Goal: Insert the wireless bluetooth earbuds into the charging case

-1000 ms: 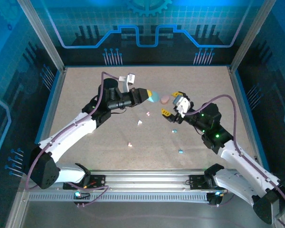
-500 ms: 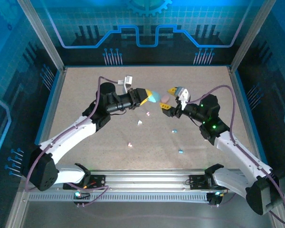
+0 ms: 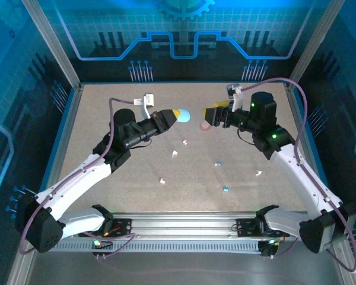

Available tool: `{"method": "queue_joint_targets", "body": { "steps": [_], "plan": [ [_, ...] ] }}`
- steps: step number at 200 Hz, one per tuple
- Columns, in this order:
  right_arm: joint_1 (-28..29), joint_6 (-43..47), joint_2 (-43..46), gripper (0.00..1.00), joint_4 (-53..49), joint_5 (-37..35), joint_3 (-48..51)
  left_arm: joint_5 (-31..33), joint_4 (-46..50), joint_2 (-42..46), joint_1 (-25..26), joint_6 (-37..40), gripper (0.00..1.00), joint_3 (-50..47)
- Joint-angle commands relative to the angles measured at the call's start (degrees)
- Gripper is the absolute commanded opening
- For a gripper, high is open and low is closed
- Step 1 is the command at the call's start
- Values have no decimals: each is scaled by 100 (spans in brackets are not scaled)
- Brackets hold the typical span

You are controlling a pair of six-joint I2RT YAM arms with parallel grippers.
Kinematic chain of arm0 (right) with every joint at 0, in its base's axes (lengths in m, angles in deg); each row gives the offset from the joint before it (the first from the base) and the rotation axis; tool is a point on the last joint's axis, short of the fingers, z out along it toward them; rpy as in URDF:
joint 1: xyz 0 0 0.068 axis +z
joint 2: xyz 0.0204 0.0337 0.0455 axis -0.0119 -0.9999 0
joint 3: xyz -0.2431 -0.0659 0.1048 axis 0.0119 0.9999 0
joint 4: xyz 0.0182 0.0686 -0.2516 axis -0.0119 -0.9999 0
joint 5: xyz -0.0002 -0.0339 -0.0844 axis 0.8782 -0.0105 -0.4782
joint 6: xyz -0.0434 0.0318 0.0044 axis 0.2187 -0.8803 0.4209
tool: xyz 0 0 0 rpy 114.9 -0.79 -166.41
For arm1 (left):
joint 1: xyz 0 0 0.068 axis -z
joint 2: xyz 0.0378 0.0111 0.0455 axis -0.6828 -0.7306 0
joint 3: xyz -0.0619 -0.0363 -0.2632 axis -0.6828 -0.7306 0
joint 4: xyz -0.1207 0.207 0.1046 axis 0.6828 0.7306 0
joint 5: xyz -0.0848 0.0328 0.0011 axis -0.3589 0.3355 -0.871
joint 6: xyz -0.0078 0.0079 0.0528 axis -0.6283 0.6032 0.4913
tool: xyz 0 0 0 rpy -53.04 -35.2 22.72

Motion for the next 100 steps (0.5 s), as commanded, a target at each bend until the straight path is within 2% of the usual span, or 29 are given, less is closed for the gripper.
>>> {"method": "queue_joint_targets", "body": {
  "steps": [1,20,31,68,100],
  "plan": [
    [-143,-297,-183,69,-1720,-1140,-419,-182,882,-267,146,947,4,337],
    [-533,-262,-339,67,-2180,-780,-331,-936,2207,-829,187,1801,3,892],
    [-693,-220,-397,66,-2469,-637,-249,-1198,2667,-1090,252,2220,4,971],
    [-856,-50,-151,65,-2810,-635,347,-1812,3200,-1923,404,3006,4,803],
    [-853,-221,-73,64,-2738,-356,830,-2045,3952,-3081,617,3692,5,1246]
  ]
}}
